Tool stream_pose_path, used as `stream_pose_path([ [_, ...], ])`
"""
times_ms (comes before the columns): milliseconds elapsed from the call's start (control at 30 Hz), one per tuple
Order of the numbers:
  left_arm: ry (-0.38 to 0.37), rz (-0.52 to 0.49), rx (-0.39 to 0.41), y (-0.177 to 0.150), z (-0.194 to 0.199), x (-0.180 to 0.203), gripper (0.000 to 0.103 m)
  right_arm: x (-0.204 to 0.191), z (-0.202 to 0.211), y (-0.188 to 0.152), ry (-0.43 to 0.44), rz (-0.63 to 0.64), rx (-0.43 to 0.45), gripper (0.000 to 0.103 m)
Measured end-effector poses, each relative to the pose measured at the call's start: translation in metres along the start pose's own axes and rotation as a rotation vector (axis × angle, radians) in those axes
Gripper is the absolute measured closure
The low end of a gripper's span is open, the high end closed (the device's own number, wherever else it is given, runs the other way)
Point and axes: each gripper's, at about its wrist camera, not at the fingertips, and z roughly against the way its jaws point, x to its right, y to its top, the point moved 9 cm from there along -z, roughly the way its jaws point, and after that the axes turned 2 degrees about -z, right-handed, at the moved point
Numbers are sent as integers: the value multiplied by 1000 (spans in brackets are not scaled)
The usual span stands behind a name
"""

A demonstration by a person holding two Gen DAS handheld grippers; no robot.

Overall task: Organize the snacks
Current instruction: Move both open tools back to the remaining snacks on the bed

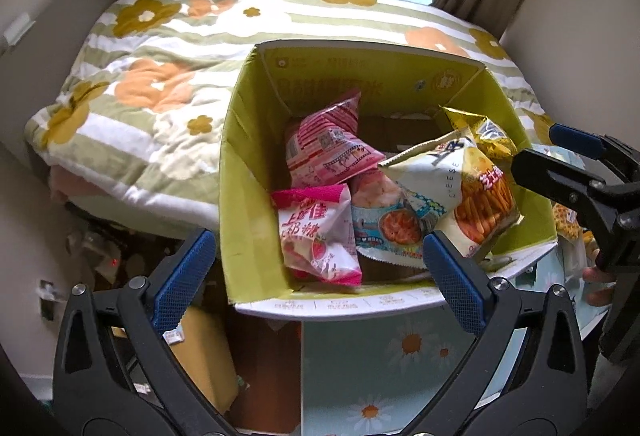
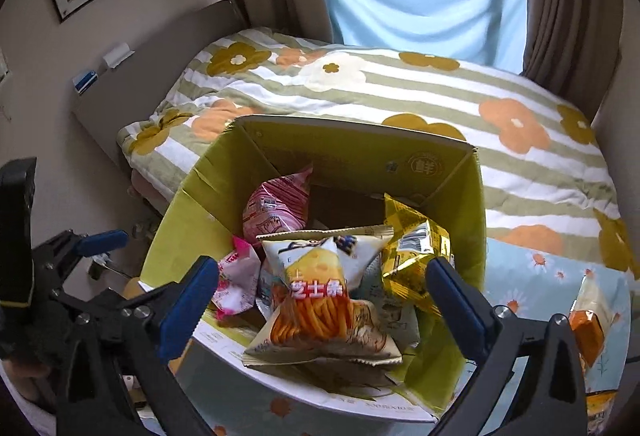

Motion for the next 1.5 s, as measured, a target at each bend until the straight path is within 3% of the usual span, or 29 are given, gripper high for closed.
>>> stream_pose_path([
  [300,-29,-10,17,-2,10,5,0,-4,10,-12,8,4,-11,0],
  [533,-48,-25,33,-5,20,10,1,0,22,-16,12,-67,-1,0],
  [833,-64,-132,76,3,31,40,1,27,60,-21,-54,-130,72,0],
  [1233,-152,-207,75,1,41,159,1,128,136,-57,-191,-156,124,0],
  [1500,-264,-328,31,-25,24,297,1,226,185,-117,-279,-194,83,0],
])
